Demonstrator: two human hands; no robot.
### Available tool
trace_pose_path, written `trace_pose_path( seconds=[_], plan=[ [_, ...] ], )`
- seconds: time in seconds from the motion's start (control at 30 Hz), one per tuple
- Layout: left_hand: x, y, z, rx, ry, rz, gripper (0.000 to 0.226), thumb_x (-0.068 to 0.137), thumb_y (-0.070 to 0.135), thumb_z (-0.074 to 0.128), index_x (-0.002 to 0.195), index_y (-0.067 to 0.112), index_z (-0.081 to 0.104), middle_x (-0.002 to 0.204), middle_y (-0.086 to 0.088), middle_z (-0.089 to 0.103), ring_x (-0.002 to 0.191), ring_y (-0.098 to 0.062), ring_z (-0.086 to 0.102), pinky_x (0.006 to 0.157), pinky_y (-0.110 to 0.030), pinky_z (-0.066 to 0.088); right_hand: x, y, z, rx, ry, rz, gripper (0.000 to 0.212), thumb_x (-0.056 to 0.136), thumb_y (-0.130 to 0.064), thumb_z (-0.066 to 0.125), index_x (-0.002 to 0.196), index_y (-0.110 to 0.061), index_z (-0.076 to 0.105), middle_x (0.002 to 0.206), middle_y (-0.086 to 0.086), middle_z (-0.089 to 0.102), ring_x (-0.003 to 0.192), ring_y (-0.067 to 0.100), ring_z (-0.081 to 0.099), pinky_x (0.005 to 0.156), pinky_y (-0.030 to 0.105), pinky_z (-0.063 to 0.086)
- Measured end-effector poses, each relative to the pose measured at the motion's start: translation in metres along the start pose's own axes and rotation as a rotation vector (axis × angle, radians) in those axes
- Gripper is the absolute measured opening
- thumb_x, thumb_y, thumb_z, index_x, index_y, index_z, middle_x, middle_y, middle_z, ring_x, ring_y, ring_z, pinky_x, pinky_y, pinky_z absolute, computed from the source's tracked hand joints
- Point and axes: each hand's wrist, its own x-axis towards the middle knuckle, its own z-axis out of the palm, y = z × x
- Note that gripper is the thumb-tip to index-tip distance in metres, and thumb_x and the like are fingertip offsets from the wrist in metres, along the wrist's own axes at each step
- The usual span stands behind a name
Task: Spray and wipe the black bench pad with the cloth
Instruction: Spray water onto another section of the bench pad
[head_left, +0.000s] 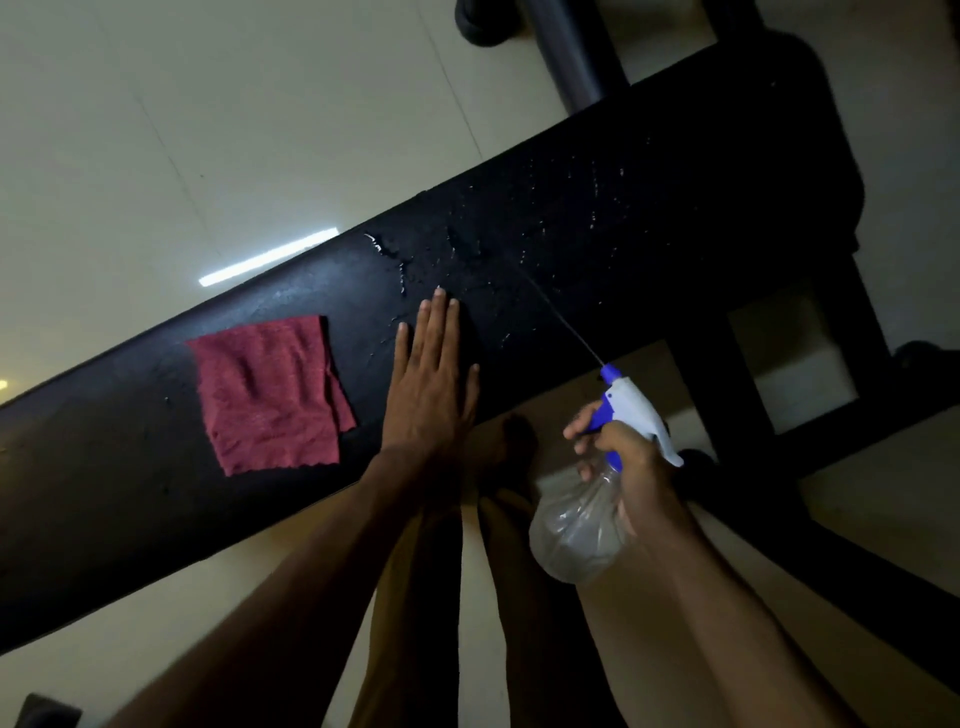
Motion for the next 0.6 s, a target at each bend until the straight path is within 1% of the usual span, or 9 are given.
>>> trace_pose_path(
  seconds=[0.07,0.13,0.2,0.23,0.33,0.37,0.47,0.53,0.6],
  plan=[
    [0.015,0.011,0.003,0.033,-0.035,0.084,0.072,0.103,0.041,0.027,0.161,0.005,0.007,0.17,-0.013,0.0,0.157,-0.024,-0.001,0.128,-0.047,0.002,0.0,-0.007,-0.015,0.044,0.059,-0.027,0.022,0.067,-0.011,0.048,0.078,-0.013,0.067,0.088,0.005,0.071,0.071,0.011,0.057,0.047,0.024,0.04],
    [0.031,0.025,0.004,0.057,-0.043,0.113,0.072,0.103,0.043,0.024,0.161,0.004,0.006,0.17,-0.013,0.0,0.157,-0.025,-0.002,0.128,-0.048,0.002,-0.001,-0.015,-0.03,0.073,0.112,-0.054,0.024,0.068,-0.011,0.048,0.081,-0.013,0.068,0.092,0.003,0.073,0.071,0.01,0.058,0.047,0.023,0.04],
    [0.045,0.038,0.005,0.075,-0.049,0.129,0.071,0.105,0.043,0.022,0.161,0.004,0.003,0.17,-0.013,-0.003,0.157,-0.025,-0.004,0.128,-0.048,0.0,-0.003,-0.024,-0.044,0.114,0.163,-0.074,0.021,0.066,-0.01,0.047,0.073,-0.015,0.067,0.085,0.004,0.071,0.069,0.011,0.056,0.047,0.024,0.039],
    [0.051,0.044,0.005,0.082,-0.052,0.133,0.071,0.105,0.043,0.024,0.161,0.005,0.001,0.17,-0.013,-0.005,0.157,-0.025,-0.005,0.128,-0.048,-0.001,-0.003,-0.028,-0.051,0.133,0.182,-0.086,0.02,0.066,-0.01,0.047,0.072,-0.014,0.065,0.083,0.004,0.07,0.069,0.013,0.056,0.047,0.024,0.039],
    [0.059,0.056,0.007,0.106,-0.059,0.114,0.074,0.105,0.042,0.028,0.161,0.005,-0.002,0.169,-0.013,-0.008,0.157,-0.026,-0.008,0.127,-0.051,-0.004,-0.004,-0.037,-0.068,0.164,0.243,-0.124,0.023,0.066,-0.011,0.048,0.083,-0.009,0.064,0.093,0.007,0.071,0.072,0.013,0.057,0.047,0.023,0.039],
    [0.06,0.058,0.008,0.111,-0.057,0.1,0.074,0.105,0.041,0.029,0.161,0.004,-0.002,0.169,-0.013,-0.009,0.157,-0.026,-0.008,0.127,-0.052,-0.004,-0.004,-0.039,-0.074,0.185,0.27,-0.126,0.024,0.064,-0.011,0.048,0.083,-0.008,0.062,0.093,0.008,0.07,0.071,0.013,0.056,0.047,0.023,0.038],
    [0.061,0.064,0.009,0.126,-0.052,0.151,0.074,0.105,0.039,0.034,0.161,0.004,0.0,0.168,-0.011,-0.009,0.157,-0.025,-0.008,0.126,-0.054,-0.003,-0.002,-0.043,-0.088,0.27,0.35,-0.144,0.018,0.061,-0.009,0.047,0.075,-0.01,0.059,0.085,0.009,0.064,0.068,0.015,0.052,0.048,0.025,0.036],
    [0.061,0.066,0.009,0.13,-0.075,0.23,0.073,0.105,0.038,0.036,0.161,0.005,0.002,0.17,-0.01,-0.006,0.157,-0.024,-0.007,0.127,-0.053,-0.002,-0.001,-0.041,-0.095,0.309,0.392,-0.158,0.021,0.062,-0.01,0.047,0.073,-0.013,0.065,0.091,0.01,0.067,0.069,0.015,0.054,0.049,0.025,0.037],
    [0.06,0.067,0.01,0.136,-0.093,0.233,0.073,0.106,0.039,0.035,0.161,0.006,0.001,0.169,-0.009,-0.008,0.156,-0.023,-0.009,0.126,-0.052,-0.006,-0.001,-0.037,-0.098,0.312,0.418,-0.148,0.023,0.063,-0.013,0.047,0.075,-0.013,0.067,0.093,0.008,0.07,0.067,0.013,0.055,0.049,0.025,0.037]
  ],
)
